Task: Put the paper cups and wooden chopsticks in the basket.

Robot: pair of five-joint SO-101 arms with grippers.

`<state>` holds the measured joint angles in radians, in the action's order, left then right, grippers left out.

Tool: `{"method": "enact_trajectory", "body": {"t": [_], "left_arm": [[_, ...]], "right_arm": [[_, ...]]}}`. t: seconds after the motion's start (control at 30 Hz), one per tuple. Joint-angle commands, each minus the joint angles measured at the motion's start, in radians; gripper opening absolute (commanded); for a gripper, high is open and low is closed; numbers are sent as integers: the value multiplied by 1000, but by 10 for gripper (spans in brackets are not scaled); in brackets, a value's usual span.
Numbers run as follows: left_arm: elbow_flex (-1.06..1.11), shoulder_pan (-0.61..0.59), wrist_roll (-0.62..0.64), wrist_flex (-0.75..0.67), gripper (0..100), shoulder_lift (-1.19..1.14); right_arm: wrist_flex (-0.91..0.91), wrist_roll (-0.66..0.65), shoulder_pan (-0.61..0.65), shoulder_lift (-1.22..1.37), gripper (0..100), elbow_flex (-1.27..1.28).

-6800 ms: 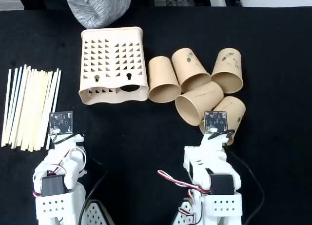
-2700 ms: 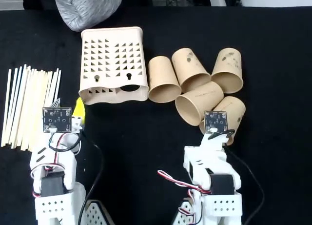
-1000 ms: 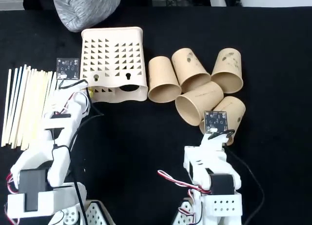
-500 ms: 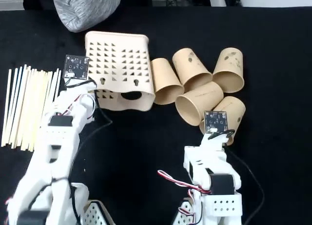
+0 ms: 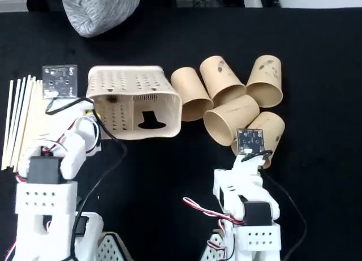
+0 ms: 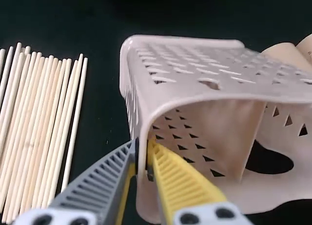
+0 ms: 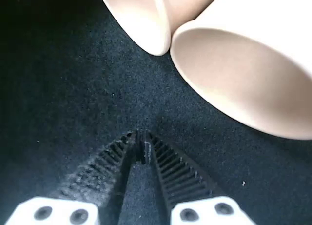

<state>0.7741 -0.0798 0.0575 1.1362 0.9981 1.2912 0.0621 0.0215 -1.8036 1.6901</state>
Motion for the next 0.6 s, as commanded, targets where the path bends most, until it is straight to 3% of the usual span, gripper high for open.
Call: {"method": "enact_trajectory", "body": {"t": [0.0,0.13,0.33,0.57], "left_arm": [[-170,8,61,127,28,26],[-285,2,83,222,28,25],[-300,2,141,215,30,23],[-309,-62,175,203,149,-104]], "right_arm": [[3,3,12,-70,12,-5],[3,3,12,-70,12,-5],[3,3,12,-70,12,-5],[3,3,12,-70,12,-5]]}}
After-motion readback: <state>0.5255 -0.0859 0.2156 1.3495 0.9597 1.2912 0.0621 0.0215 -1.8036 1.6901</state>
